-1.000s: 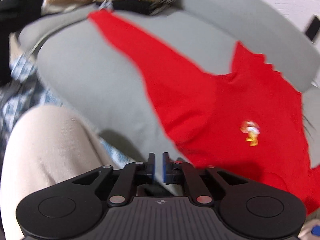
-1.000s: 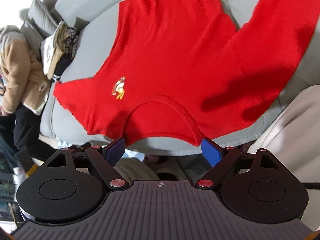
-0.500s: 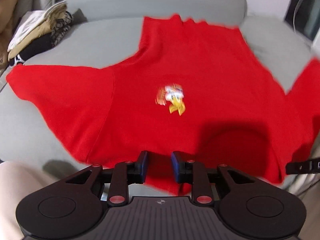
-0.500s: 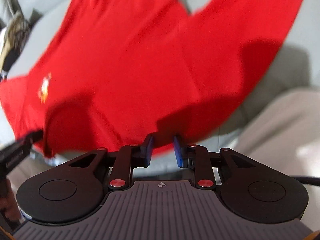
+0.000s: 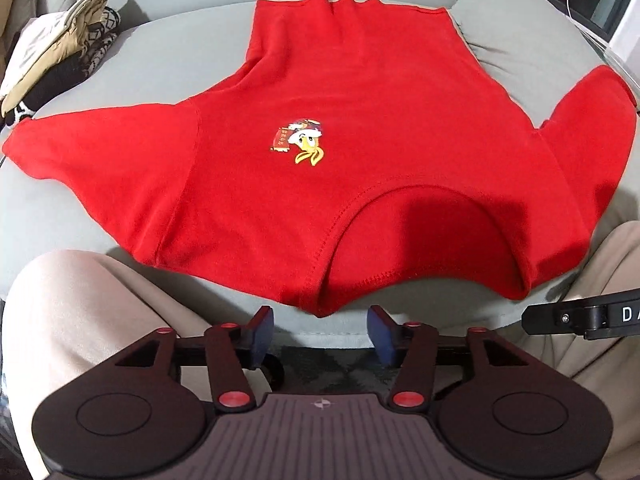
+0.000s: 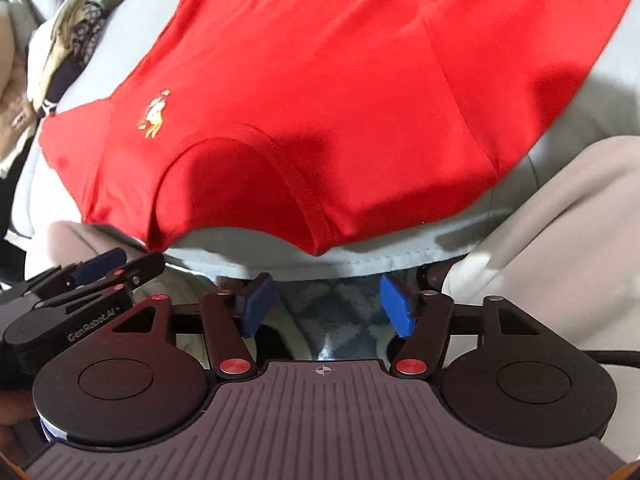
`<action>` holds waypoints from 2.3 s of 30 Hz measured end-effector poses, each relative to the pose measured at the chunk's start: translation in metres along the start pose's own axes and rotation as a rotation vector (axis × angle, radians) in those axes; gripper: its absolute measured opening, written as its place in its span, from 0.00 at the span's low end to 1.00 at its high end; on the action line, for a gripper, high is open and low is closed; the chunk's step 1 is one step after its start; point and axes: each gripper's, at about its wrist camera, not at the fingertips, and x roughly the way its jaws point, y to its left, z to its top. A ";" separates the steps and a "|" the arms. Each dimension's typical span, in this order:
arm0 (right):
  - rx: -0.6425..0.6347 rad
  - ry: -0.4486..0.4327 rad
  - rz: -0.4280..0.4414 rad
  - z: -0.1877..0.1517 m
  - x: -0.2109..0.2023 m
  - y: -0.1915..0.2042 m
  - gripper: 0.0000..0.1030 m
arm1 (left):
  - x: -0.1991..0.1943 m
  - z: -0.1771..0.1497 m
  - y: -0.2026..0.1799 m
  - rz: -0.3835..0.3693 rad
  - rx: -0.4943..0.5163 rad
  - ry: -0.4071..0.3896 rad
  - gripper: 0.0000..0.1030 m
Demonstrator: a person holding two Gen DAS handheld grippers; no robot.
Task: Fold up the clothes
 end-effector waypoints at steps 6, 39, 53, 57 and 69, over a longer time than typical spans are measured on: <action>0.000 0.007 -0.001 -0.003 0.000 0.000 0.63 | 0.001 -0.001 -0.004 0.007 0.012 -0.006 0.59; -0.088 -0.160 -0.031 -0.004 -0.025 0.021 0.63 | -0.003 0.001 -0.003 0.039 -0.005 -0.055 0.65; -0.072 -0.154 -0.032 -0.004 -0.023 0.020 0.63 | -0.001 0.001 -0.004 0.029 0.005 -0.044 0.65; -0.068 -0.145 -0.035 -0.004 -0.022 0.019 0.63 | -0.002 0.001 -0.005 0.028 0.007 -0.045 0.65; -0.065 -0.141 -0.038 -0.003 -0.020 0.018 0.64 | -0.001 -0.001 -0.002 0.025 0.000 -0.043 0.65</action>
